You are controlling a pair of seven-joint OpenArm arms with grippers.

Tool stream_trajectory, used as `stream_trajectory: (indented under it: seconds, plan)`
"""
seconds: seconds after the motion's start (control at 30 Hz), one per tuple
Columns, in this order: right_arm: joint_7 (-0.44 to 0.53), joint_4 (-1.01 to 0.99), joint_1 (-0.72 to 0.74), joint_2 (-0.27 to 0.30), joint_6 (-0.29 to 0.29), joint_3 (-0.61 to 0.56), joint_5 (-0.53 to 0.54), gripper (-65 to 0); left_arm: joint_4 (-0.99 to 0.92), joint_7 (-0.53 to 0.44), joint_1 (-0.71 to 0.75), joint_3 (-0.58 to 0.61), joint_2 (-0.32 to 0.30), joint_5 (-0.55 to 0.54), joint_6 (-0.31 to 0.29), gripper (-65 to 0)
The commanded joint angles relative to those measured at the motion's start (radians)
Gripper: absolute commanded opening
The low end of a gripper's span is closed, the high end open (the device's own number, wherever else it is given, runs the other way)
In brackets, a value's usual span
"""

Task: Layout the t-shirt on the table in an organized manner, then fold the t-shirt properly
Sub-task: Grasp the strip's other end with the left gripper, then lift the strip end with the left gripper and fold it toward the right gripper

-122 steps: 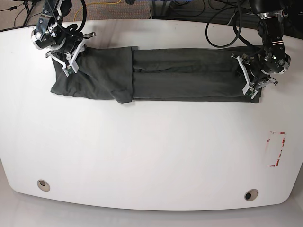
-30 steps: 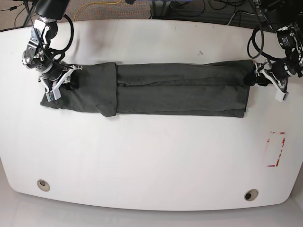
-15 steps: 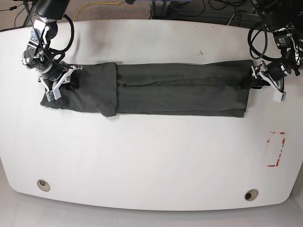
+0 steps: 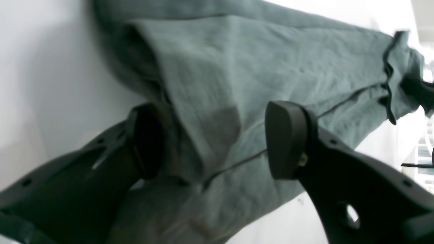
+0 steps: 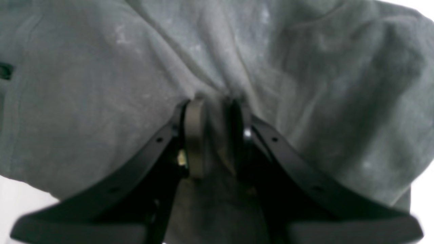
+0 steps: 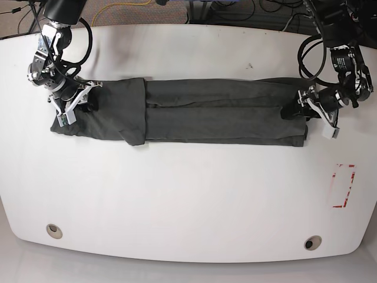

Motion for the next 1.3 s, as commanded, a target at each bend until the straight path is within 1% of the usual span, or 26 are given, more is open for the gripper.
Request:
stream_trajectory:
  seconds: [0.0, 0.03, 0.13, 0.17, 0.23, 0.3, 0.47, 0.63, 0.9, 1.03, 1.13, 1.27]
  plan:
    - [-0.032, 0.005, -0.003, 0.009, -0.001, 0.0, -0.018, -52.0, 0.006, 0.002, -0.005, 0.01, -0.014, 0.006, 0.002, -25.8]
    - [-0.032, 0.005, -0.003, 0.009, -0.001, 0.0, -0.018, -52.0, 0.006, 0.0, -0.005, 0.017, -0.014, 0.008, 0.002, -27.8]
    - [-0.032, 0.005, -0.003, 0.009, -0.001, 0.0, -0.015, -52.0, 0.006, -0.001, -0.005, 0.036, -0.005, 0.008, 0.002, -41.0]
    - [-0.032, 0.003, -0.003, 0.009, -0.001, 0.0, -0.015, -52.0, 0.006, -0.001, -0.005, 0.036, 0.0, 0.008, 0.002, -46.8]
    - [-0.032, 0.003, -0.003, 0.009, -0.001, 0.0, -0.015, -52.0, 0.012, -0.001, -0.005, 0.039, 0.004, 0.009, 0.002, -54.2]
    - [-0.032, 0.003, -0.003, 0.009, -0.001, 0.0, -0.015, -52.0, 0.015, -0.001, -0.005, 0.039, 0.004, 0.009, 0.002, -56.9]
    - [-0.032, 0.003, -0.003, 0.009, -0.001, 0.0, -0.014, -52.0, 0.101, 0.0, -0.004, 0.039, 0.004, 0.02, 0.002, -57.4]
    - [-0.032, 0.003, -0.003, 0.009, -0.001, 0.001, -0.014, -52.0, 0.263, 0.005, 0.004, 0.054, 0.006, 0.04, 0.002, -57.5]
    - [-0.032, 0.003, -0.003, 0.009, -0.001, 0.001, -0.014, -52.0, 0.463, 0.006, 0.021, 0.212, 0.006, 0.035, 0.002, -57.5]
    - [-0.032, 0.003, -0.003, 0.009, -0.001, 0.001, -0.014, -52.0, 0.54, 0.006, 0.016, 0.342, 0.009, 0.035, 0.002, -57.5]
    - [-0.032, 0.002, -0.002, 0.009, -0.001, 0.001, -0.014, -52.0, 0.573, 0.006, 0.015, 0.41, 0.041, 0.043, 0.002, -57.5]
    - [-0.032, 0.002, -0.002, 0.009, -0.001, 0.001, -0.014, -52.0, 0.578, 0.006, 0.01, 0.445, 0.096, 0.067, 0.002, -57.2]
